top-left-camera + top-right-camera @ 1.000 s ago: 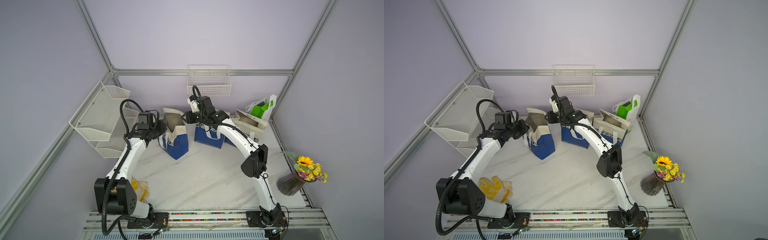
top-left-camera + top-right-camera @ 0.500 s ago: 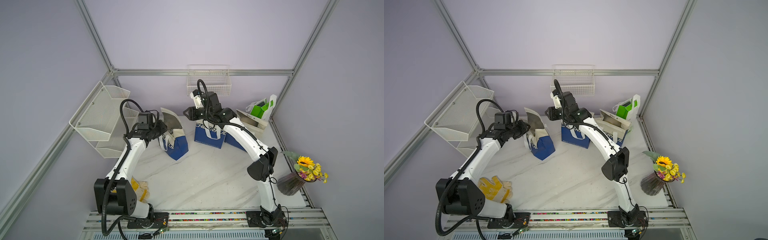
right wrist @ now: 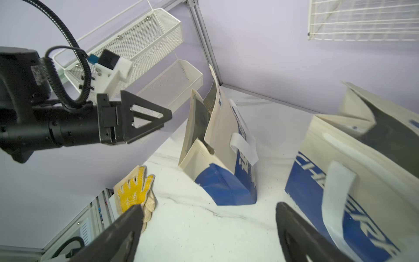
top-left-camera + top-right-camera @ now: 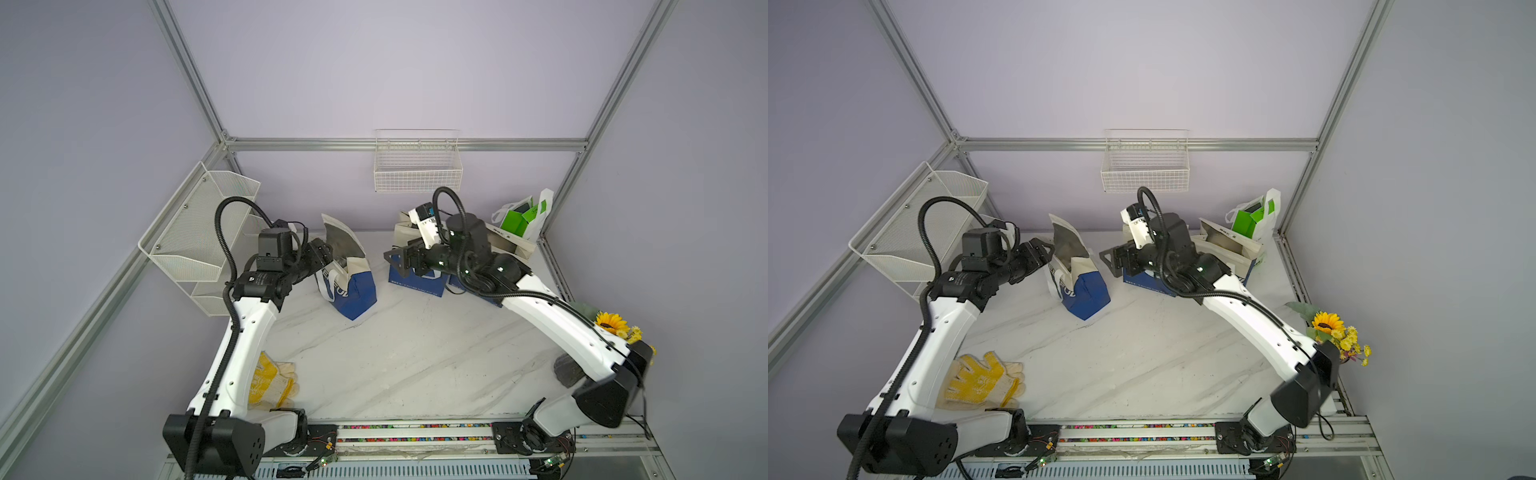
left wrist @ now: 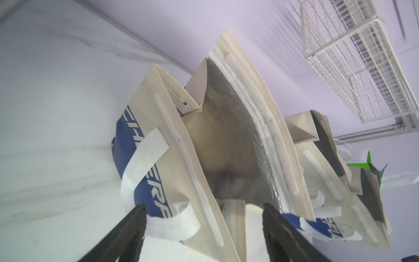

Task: Open the takeout bag
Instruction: Reset both arms

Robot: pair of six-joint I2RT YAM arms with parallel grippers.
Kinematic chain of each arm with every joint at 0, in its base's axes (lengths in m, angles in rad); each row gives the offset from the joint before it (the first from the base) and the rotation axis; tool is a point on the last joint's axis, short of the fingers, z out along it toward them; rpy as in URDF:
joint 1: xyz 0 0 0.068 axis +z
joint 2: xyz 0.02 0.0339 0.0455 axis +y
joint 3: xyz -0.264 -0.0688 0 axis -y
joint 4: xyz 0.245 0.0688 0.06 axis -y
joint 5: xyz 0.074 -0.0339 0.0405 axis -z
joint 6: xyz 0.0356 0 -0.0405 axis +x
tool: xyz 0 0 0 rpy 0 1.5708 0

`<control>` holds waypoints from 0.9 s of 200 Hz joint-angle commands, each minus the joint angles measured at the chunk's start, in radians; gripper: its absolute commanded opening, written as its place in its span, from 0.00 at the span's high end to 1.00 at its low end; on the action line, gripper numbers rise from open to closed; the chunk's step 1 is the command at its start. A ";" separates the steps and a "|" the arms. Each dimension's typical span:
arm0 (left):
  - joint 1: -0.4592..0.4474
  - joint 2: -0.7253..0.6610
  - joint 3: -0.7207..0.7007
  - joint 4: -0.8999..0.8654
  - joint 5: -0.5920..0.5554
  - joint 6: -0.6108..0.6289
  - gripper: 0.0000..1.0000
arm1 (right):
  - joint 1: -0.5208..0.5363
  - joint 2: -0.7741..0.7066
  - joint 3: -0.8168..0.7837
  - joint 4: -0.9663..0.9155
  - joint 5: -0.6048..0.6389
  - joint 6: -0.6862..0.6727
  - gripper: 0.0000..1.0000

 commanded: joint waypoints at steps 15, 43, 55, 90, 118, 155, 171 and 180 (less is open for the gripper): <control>-0.006 -0.231 -0.039 -0.054 -0.224 0.128 0.00 | 0.000 -0.369 -0.529 0.371 0.389 -0.139 0.03; -0.006 -0.354 -0.283 0.074 -0.447 0.158 0.00 | -0.002 -0.558 -0.816 0.407 0.996 0.032 0.03; -0.005 -0.395 -0.437 0.199 -0.550 0.131 0.00 | -0.005 -0.552 -0.878 0.363 1.118 0.061 0.03; -0.004 -0.340 -0.773 0.686 -0.835 0.280 0.00 | -0.041 -0.282 -0.896 0.331 1.412 0.128 0.03; 0.002 -0.138 -0.853 1.026 -0.902 0.325 0.00 | -0.221 -0.121 -0.904 0.393 1.403 0.304 0.03; 0.005 0.154 -1.008 1.503 -0.770 0.510 0.00 | -0.431 0.069 -1.001 0.957 1.041 0.027 0.03; 0.005 0.179 -1.052 1.617 -0.743 0.481 0.00 | -0.501 0.122 -1.060 1.245 0.718 -0.063 0.03; 0.009 0.215 -1.074 1.690 -0.742 0.481 0.00 | -0.529 0.163 -1.059 1.313 0.564 -0.121 0.03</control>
